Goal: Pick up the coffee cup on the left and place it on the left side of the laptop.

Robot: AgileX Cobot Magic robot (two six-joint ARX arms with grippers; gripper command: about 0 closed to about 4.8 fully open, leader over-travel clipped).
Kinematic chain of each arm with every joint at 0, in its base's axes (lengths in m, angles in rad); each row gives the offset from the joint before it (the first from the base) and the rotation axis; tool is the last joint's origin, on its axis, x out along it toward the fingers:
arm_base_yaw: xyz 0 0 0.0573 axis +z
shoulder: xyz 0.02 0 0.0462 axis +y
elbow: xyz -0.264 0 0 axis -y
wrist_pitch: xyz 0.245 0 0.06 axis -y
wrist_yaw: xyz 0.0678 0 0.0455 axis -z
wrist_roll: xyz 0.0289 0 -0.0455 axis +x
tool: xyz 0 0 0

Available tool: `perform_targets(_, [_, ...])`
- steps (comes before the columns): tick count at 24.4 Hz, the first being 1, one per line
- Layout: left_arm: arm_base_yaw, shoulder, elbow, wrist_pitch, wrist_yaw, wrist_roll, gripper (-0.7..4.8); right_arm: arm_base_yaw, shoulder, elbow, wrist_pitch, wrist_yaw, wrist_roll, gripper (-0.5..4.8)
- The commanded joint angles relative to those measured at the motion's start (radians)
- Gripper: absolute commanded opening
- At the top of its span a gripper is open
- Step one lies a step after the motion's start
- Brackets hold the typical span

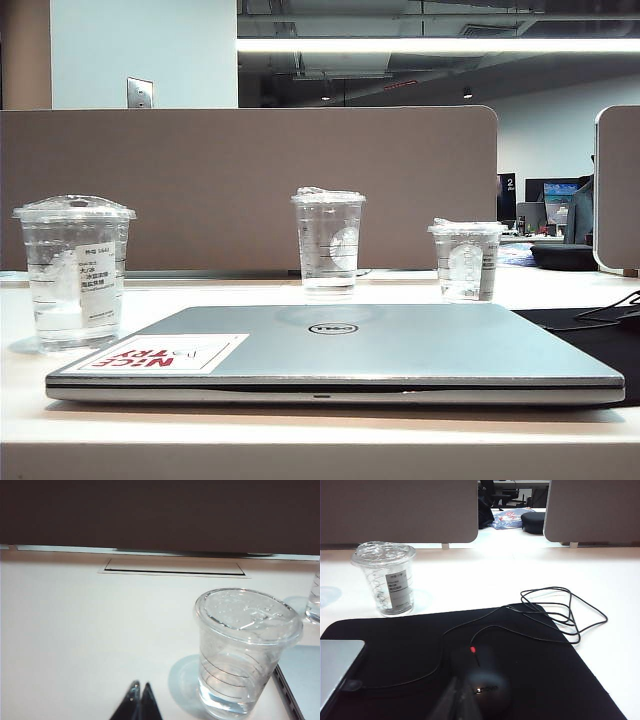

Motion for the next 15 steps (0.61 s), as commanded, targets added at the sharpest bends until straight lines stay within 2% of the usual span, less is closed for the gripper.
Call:
perform_targets(1, [0.001,0.001,0.003,0.017,0.0,0.004,-0.05,0.031,-0.002,-0.004,0.018,0.002,0.0,-0.04])
perform_targets(15, [0.001,0.001,0.003,0.017,0.0,0.004,-0.05,0.049,-0.002,-0.004,0.018,0.002,0.0,-0.05])
